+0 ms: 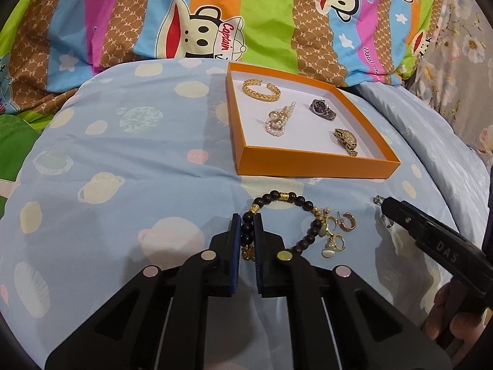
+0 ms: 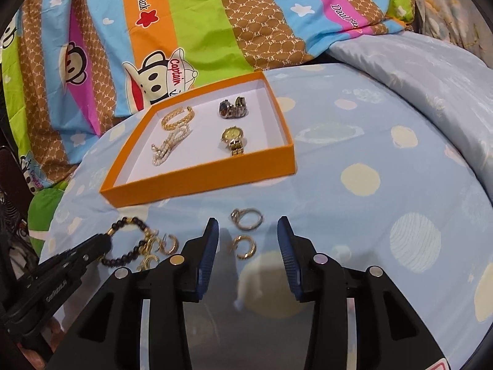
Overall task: Organize jewelry
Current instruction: 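Carry the bead bracelet toward the box with the left tool while the right tool grasps the silver ring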
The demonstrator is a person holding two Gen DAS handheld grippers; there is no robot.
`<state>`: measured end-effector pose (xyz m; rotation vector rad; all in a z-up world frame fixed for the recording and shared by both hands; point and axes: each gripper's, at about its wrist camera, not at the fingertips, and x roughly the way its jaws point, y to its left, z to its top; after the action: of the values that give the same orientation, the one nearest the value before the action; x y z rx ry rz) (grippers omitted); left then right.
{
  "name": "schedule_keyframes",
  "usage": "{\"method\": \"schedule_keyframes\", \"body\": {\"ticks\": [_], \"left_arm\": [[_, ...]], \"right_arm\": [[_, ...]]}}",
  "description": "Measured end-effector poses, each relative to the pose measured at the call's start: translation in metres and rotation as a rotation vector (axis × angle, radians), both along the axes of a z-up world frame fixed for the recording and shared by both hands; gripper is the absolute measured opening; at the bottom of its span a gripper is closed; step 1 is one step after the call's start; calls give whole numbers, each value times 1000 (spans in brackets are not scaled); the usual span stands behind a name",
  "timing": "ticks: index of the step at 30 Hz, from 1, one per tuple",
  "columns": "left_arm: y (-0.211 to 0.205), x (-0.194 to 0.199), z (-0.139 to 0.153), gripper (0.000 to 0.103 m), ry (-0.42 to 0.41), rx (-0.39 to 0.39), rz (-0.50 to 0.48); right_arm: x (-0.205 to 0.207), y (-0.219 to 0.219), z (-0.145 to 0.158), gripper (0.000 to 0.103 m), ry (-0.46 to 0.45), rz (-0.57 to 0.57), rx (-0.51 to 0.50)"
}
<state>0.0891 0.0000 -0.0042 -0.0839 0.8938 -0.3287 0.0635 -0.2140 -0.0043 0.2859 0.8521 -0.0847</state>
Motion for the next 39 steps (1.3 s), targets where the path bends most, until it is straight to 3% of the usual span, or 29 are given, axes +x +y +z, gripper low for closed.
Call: {"method": "schedule_keyframes", "body": {"ticks": [4, 6, 18, 24, 30, 35, 39], "left_arm": [[0, 1, -2, 7, 7, 2, 3], [0, 1, -2, 7, 10, 2, 4], [0, -4, 6, 7, -18, 9, -5], [1, -12, 38, 7, -55, -37, -36], [-7, -10, 90, 7, -168, -70, -80], [-23, 9, 123, 7, -249, -104, -123], [-42, 37, 132, 7, -299, -91, -128]], "right_arm": [[11, 4, -3, 37, 18, 19, -16], [15, 5, -4, 22, 28, 24, -21], [3, 6, 7, 21, -27, 26, -32], [-5, 5, 26, 21, -73, 30, -17], [3, 2, 53, 21, -133, 47, -25], [29, -5, 67, 21, -160, 56, -18], [58, -11, 67, 21, -158, 55, -24]]}}
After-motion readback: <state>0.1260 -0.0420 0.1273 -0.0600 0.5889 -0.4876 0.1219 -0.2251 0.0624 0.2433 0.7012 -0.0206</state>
